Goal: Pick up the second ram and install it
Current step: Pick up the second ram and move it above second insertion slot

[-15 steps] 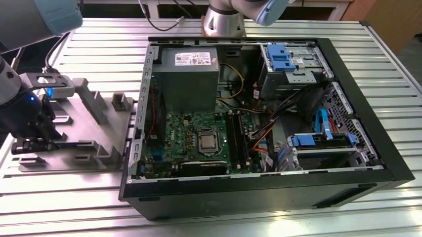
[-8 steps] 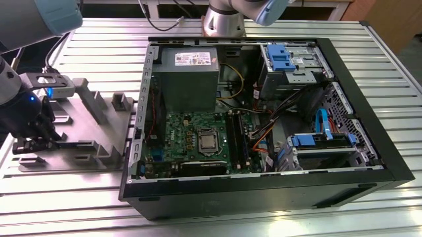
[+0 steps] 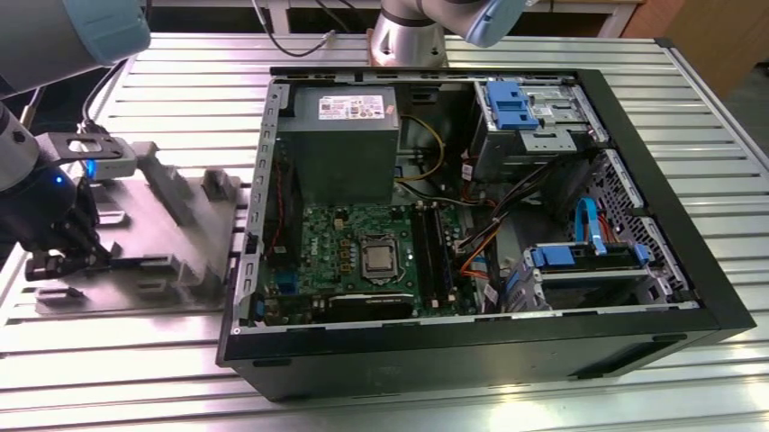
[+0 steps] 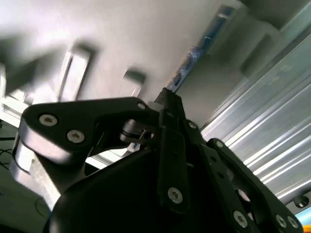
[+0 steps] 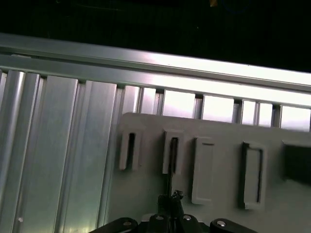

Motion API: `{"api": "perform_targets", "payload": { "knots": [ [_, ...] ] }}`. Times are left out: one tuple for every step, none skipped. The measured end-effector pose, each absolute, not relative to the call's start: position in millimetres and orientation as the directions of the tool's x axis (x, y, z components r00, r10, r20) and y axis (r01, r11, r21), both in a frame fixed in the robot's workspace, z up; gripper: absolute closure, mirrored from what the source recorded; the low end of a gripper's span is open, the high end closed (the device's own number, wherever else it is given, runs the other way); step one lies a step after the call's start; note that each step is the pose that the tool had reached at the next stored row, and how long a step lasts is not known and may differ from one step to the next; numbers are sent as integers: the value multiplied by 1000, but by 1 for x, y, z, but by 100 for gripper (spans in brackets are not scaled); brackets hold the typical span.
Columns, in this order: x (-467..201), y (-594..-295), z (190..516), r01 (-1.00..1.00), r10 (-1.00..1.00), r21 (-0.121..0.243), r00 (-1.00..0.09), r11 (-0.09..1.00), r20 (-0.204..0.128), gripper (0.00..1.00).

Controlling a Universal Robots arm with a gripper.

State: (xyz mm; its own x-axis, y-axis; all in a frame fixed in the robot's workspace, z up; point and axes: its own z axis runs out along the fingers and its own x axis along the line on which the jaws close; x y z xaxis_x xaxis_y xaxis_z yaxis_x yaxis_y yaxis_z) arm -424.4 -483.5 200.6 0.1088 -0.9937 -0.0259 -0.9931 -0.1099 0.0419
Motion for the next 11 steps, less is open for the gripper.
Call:
{"api": "perform_targets", "payload": {
  "knots": [
    [-424,-483,201,-993,-994,42,109,-110,-26,88],
    [-424,-484,201,-993,-994,42,109,-110,-26,88],
    [-424,-484,201,-993,-994,42,109,-110,-26,89],
    [-424,-484,201,-993,-994,42,109,-110,-26,89],
    [-424,-484,201,-993,-994,42,109,-110,-26,89],
    [-424,-484,200,-994,-994,42,103,-104,-26,89],
    [-424,-483,200,-998,-998,42,53,-54,-26,89],
    [-424,-484,199,-998,-999,42,35,-36,-25,89],
    [-424,-484,199,-999,-1000,42,17,-18,-25,89],
    [-424,-484,199,-999,-1000,42,-3,2,-25,89],
    [-424,-484,199,-999,-1000,42,-14,13,-25,89]
  ]
}}
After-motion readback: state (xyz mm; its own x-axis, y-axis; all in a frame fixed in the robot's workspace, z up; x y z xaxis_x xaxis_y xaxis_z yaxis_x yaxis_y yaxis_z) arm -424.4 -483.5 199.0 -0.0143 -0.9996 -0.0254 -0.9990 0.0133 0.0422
